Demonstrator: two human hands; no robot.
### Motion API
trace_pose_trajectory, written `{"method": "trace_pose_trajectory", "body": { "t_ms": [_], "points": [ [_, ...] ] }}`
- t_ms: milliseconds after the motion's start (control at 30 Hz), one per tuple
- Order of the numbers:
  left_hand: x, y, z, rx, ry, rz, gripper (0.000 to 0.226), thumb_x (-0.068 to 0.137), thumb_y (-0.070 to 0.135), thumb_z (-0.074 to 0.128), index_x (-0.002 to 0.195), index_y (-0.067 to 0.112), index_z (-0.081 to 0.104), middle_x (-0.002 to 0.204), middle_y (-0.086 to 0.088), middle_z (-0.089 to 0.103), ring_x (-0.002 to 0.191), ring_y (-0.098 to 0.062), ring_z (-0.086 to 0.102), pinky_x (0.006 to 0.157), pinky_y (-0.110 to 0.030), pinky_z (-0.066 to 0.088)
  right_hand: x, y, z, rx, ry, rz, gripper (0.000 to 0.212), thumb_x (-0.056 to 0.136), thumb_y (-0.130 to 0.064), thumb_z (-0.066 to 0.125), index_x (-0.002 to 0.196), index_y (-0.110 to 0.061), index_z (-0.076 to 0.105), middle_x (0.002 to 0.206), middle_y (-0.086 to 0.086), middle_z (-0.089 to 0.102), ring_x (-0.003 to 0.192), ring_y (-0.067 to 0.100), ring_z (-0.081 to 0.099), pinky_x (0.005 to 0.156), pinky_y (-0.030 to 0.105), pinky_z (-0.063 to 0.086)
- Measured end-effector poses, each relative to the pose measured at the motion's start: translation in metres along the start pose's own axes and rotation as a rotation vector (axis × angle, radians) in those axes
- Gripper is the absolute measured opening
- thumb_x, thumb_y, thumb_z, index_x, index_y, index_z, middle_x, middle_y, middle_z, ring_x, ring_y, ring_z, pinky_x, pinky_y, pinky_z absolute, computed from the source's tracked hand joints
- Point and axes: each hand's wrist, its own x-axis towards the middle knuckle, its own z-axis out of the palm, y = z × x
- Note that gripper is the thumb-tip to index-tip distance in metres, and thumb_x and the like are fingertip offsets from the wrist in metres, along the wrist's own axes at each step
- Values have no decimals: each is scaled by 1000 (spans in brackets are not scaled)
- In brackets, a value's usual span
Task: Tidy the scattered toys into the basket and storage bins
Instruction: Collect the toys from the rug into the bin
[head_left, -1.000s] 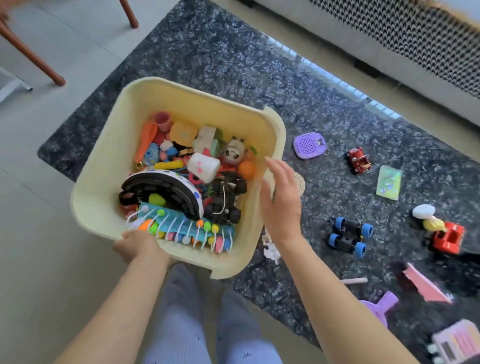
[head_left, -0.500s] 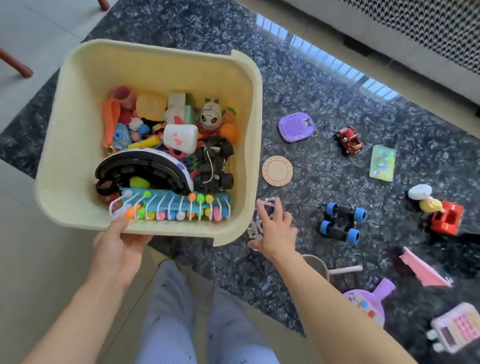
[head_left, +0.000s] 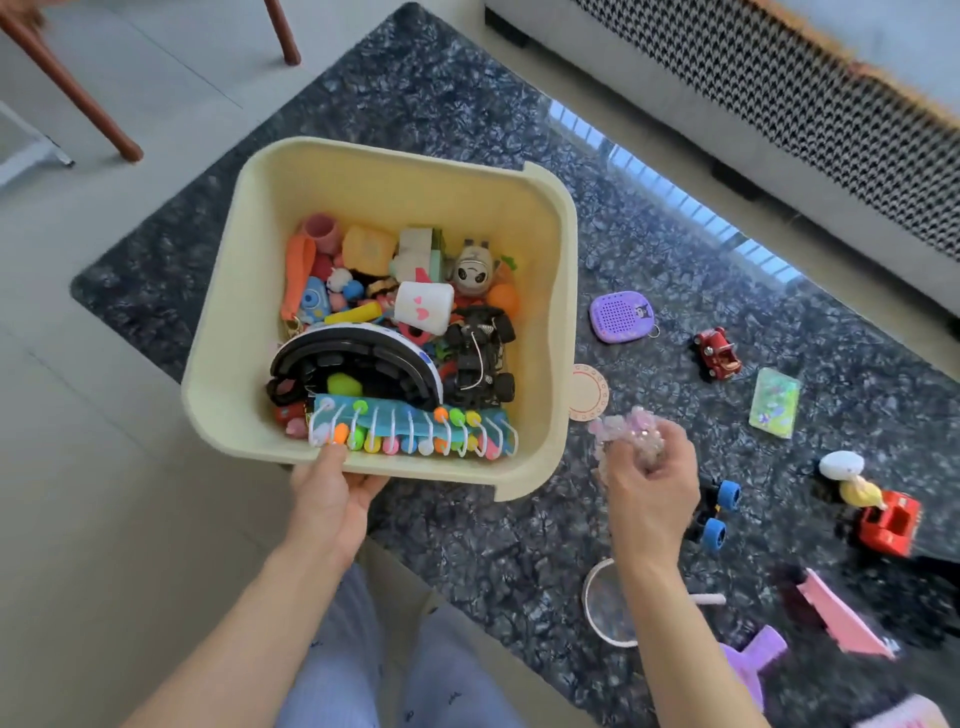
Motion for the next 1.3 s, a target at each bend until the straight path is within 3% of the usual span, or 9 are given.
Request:
{"method": "trace_pose_trajectory", "body": {
  "t_ms": [167,300,433,600,700,833,1033,1200,1300],
  "points": [
    [0,7,3,-31,-5,-37,26,95,-2,37,114,7,51,91,-9,60,80,-18,59,47,-26,56,12,-100,22,50,-114,-311,32,78,-10,62,89,-38,52,88,-12,51,76,5,48,70,21,46],
    [2,8,2,-33,35,-56,28,94,-4,38,117,6,51,92,-10,61,80,-19,60,45,-27,56,41,-131,68,-169,-225,-315,29,84,-4,61,112,-9,58,105,5,51,87,11,46,71,5,35],
    [5,13,5,-29,83,-63,24,92,-7,38,105,8,53,89,-10,59,77,-20,59,43,-27,55,64,-130,82,-267,-391,-227,45,85,-22,63,127,-17,48,128,7,44,101,16,54,94,29,45],
    [12,24,7,-25,111,-74,24,91,-8,41,84,11,53,86,-10,58,75,-20,58,41,-28,54,80,-92,50,-267,-144,-185,34,89,-14,54,122,-12,55,123,4,56,85,7,53,80,18,37],
    [19,29,8,18,124,-41,23,90,-6,43,83,13,53,87,-10,59,76,-20,59,42,-29,55,95,-43,39,-440,-237,-28,42,87,-14,54,129,-11,50,128,8,55,108,19,54,89,26,37],
    [26,27,16,150,148,38,22,88,-3,44,85,15,55,83,-5,59,73,-15,59,41,-25,54,111,22,47,-699,-491,52,61,85,-20,60,140,-13,35,142,11,41,128,28,41,102,37,36],
    [35,16,15,211,222,127,25,89,0,43,79,20,53,80,-2,58,70,-13,58,41,-24,54,118,63,79,-960,-567,-31,80,88,-24,61,149,-29,8,157,7,3,144,30,8,113,49,20],
    [34,13,15,238,240,165,25,89,-1,41,77,19,50,78,-2,56,67,-12,56,38,-20,51,122,65,80,-1021,-471,92,78,74,-32,76,136,-23,29,139,12,26,128,32,28,100,43,35],
    [35,10,14,233,235,158,25,89,0,41,78,19,52,80,-2,58,69,-13,58,39,-21,52,117,61,61,-806,-377,229,46,85,-22,63,124,-11,41,130,14,43,118,33,45,89,40,42]
  ]
}}
